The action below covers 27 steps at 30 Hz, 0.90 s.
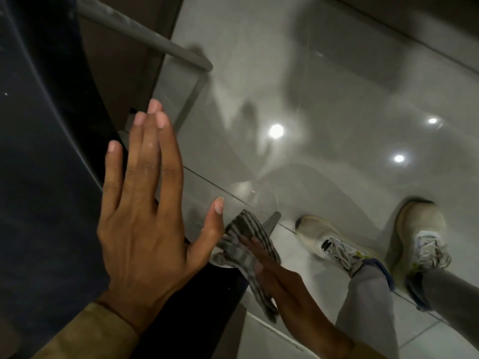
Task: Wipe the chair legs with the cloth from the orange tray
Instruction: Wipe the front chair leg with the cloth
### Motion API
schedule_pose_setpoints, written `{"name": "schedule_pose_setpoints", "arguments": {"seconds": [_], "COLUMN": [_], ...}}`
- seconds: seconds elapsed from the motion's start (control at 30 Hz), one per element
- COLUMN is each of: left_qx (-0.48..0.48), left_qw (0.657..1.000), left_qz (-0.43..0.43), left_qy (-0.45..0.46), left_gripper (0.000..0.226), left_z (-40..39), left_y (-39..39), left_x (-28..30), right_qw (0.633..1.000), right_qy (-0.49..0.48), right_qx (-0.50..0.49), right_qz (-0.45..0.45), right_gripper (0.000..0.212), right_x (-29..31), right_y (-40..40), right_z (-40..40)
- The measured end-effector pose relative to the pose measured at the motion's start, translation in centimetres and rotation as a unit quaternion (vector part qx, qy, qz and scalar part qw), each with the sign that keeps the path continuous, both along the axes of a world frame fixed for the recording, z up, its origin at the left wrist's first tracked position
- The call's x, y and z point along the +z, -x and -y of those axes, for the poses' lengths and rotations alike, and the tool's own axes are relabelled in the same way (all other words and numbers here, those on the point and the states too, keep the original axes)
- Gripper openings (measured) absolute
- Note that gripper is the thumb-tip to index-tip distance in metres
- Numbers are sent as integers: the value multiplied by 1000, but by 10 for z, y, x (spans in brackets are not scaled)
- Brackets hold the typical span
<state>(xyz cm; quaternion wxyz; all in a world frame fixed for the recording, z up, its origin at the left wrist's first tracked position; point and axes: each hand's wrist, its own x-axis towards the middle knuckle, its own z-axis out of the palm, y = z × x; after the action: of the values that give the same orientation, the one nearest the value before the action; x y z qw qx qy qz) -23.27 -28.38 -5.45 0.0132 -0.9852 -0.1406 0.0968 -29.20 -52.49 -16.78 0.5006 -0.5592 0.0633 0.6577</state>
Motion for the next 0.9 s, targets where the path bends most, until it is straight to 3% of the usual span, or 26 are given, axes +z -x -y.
{"name": "schedule_pose_setpoints", "arguments": {"seconds": [0.13,0.27,0.43,0.57,0.8,0.9], "left_qx": [0,-6,-6,-13,-8,-11], "left_qw": [1000,1000,1000,1000,1000,1000], "left_qz": [1,9,21,20,19,22], "left_qy": [-3,-3,0,-3,-4,-6], "left_gripper": [84,84,83,83,84,83], "left_z": [0,-1,-2,-3,-1,-1], "left_y": [1,1,3,3,1,1], "left_x": [-1,-2,-3,-4,-2,-3], "right_qw": [998,995,996,998,992,990], "right_qy": [30,80,53,28,66,81], "right_qx": [-56,-42,-53,-55,-91,-99], "right_qz": [-14,-44,-48,-10,-59,-54], "right_gripper": [51,62,40,61,61,64], "right_x": [-41,-89,-54,-13,-73,-65], "right_y": [-14,-31,-11,13,-19,-12], "right_z": [-13,-29,-19,-5,-30,-33]}}
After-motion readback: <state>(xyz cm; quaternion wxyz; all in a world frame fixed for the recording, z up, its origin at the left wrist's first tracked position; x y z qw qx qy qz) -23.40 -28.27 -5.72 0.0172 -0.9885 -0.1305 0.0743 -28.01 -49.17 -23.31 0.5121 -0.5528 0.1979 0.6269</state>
